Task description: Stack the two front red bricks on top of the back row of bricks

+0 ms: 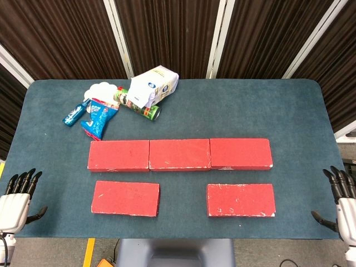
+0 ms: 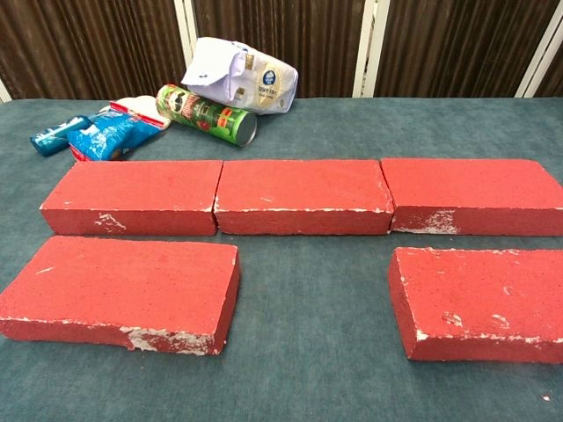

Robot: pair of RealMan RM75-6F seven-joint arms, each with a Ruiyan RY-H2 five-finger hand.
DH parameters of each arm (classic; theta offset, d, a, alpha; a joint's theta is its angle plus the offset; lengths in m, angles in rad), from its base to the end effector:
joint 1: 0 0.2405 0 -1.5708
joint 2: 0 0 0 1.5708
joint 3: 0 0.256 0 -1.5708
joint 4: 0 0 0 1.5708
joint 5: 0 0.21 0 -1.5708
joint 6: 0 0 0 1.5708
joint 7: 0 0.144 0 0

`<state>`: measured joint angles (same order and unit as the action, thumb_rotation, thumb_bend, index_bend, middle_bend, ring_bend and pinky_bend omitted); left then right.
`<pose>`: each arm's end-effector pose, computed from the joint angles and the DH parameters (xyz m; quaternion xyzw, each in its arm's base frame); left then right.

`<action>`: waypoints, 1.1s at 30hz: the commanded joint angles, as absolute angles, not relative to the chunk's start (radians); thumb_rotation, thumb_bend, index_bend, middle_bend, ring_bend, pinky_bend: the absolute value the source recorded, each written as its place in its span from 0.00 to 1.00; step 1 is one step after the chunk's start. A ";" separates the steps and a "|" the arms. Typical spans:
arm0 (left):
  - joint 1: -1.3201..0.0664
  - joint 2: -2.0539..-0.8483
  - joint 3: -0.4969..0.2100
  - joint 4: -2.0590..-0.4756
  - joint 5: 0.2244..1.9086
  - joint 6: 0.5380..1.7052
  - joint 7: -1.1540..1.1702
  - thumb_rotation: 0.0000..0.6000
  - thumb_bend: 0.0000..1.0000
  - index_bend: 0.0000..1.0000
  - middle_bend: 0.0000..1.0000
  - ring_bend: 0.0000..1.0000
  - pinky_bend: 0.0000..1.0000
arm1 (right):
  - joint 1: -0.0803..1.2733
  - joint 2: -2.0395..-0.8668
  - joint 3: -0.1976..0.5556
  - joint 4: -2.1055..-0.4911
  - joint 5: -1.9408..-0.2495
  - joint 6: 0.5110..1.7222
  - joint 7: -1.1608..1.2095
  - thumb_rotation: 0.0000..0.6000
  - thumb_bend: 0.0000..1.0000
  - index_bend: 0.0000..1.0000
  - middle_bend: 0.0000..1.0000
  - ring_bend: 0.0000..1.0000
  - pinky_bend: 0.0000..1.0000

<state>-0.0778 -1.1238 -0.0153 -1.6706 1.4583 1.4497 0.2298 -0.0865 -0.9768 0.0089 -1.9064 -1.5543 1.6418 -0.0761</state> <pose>-0.3101 0.1701 0.1448 -0.6289 -0.3682 -0.3085 0.6114 -0.2763 -0.1219 0.1923 0.5368 -0.4144 0.4016 0.6155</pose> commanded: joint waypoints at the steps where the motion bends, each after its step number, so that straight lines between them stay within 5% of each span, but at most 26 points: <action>1: -0.076 -1.122 -0.014 -1.673 1.461 1.454 0.230 1.00 0.23 0.00 0.00 0.00 0.04 | -0.093 -0.976 0.012 -1.899 -1.555 1.644 -0.060 1.00 0.00 0.21 0.14 0.07 0.00; 16: -0.064 -1.091 -0.014 -1.718 1.424 1.443 0.189 1.00 0.23 0.00 0.00 0.00 0.04 | -0.066 -0.962 0.010 -1.909 -1.526 1.566 -0.045 1.00 0.00 0.21 0.14 0.07 0.00; 26: -0.183 -0.858 0.002 -1.996 1.447 1.234 0.216 1.00 0.23 0.00 0.00 0.00 0.04 | -0.044 -0.950 0.006 -1.903 -1.515 1.513 -0.020 1.00 0.00 0.22 0.14 0.07 0.00; 33: -0.299 -0.787 -0.002 -2.205 1.270 1.064 0.480 1.00 0.21 0.00 0.00 0.00 0.04 | -0.033 -0.950 0.008 -1.910 -1.496 1.489 -0.034 1.00 0.00 0.22 0.14 0.07 0.00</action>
